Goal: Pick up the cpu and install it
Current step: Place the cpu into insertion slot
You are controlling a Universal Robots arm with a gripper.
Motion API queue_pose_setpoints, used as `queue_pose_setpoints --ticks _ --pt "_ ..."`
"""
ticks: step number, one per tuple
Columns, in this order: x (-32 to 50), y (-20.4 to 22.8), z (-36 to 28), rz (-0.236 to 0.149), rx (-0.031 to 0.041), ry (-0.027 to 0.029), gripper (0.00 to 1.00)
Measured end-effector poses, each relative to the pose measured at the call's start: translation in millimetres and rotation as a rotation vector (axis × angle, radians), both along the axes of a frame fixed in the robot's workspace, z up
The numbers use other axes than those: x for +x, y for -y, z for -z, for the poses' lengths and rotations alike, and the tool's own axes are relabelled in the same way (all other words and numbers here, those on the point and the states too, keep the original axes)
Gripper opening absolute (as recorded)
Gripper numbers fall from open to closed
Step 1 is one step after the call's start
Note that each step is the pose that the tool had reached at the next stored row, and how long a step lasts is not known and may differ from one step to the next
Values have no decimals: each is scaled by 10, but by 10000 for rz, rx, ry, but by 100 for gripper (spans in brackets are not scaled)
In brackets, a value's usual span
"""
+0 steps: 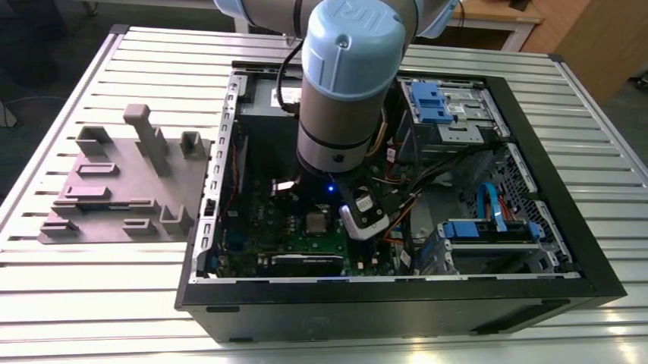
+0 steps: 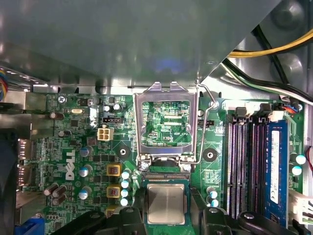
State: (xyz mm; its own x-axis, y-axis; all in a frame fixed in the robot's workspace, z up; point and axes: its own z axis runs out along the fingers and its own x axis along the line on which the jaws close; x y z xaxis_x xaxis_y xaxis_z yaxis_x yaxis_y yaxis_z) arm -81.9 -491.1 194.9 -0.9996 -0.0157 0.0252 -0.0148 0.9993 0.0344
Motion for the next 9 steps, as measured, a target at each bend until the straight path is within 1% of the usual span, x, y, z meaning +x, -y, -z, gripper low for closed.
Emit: queue_pose_setpoints --ticks 5,9 --pt "0 0 13 173 -2 -1 45" --pt "0 0 15 177 0 0 45"
